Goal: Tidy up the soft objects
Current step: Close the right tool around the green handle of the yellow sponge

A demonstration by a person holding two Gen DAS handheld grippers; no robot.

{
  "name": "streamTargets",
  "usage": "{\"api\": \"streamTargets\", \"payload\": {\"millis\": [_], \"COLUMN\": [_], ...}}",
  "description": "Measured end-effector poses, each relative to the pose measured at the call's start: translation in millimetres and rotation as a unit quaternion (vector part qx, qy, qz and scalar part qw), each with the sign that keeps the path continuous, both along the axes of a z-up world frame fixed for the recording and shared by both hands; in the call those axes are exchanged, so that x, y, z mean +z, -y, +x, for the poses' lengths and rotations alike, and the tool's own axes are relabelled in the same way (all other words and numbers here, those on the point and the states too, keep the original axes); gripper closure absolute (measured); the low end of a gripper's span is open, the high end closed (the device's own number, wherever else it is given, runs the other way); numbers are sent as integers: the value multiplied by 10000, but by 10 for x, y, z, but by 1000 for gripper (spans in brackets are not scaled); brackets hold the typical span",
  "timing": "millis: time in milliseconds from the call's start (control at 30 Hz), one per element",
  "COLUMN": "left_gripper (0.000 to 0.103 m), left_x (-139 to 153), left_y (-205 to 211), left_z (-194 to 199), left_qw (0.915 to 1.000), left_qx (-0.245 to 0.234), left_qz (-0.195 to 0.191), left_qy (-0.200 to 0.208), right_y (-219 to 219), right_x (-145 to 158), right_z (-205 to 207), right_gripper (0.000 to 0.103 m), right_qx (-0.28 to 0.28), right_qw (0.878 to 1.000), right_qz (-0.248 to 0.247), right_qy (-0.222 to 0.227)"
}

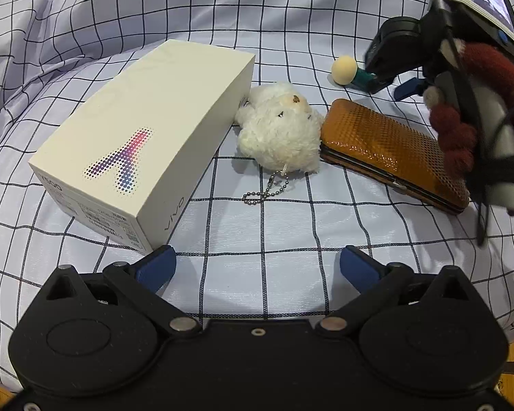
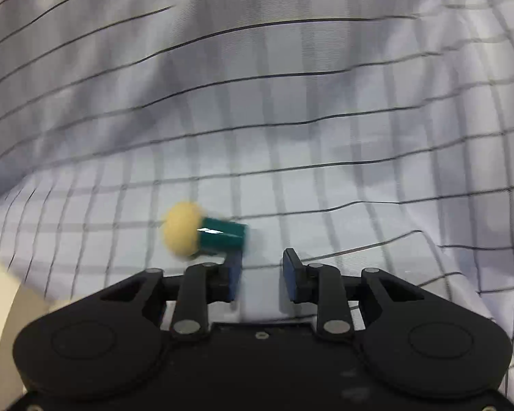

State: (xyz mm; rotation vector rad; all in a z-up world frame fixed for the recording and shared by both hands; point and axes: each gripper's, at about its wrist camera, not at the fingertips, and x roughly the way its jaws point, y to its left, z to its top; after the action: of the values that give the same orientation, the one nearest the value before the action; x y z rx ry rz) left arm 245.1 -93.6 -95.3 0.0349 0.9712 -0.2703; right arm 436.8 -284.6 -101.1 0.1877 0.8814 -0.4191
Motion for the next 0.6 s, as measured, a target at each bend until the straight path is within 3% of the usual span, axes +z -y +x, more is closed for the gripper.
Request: {"api": "streamTargets", "payload": {"millis": [100, 167, 200, 233, 367, 467, 600], "left_gripper": [4, 4, 4, 4, 4, 4, 4], "left_x": [-1, -1, 0, -1, -4, -2, -3], "left_y": [-4, -5, -5, -5, -11, -14, -15], "left_z": [2, 1, 1, 1, -7, -7, -7], "left_qw": [10000, 10000, 10000, 10000, 10000, 10000, 10000], "left_qx": [-3, -4, -2, 2, 0, 1, 1], "left_qz": [-10, -10, -14, -19, -30, -36, -34], "left_qy": [-2, -1, -3, -2, 6, -1, 4], "right_y": [34, -22, -68, -130, -271, -389, -453], "right_x": [57, 102, 114, 125, 124, 51, -7], "right_z": [-41, -82, -98, -85, 74, 198, 141], "right_gripper": [72, 47, 22, 12, 14, 16, 22], "right_qx": [-103, 20, 76, 123, 197, 171, 198], "right_qw": [9998, 9997, 9996, 9994, 9994, 9998, 9997], "right_qz": [106, 16, -26, -38, 81, -44, 0], "right_qy": [128, 233, 276, 308, 287, 4, -120]}}
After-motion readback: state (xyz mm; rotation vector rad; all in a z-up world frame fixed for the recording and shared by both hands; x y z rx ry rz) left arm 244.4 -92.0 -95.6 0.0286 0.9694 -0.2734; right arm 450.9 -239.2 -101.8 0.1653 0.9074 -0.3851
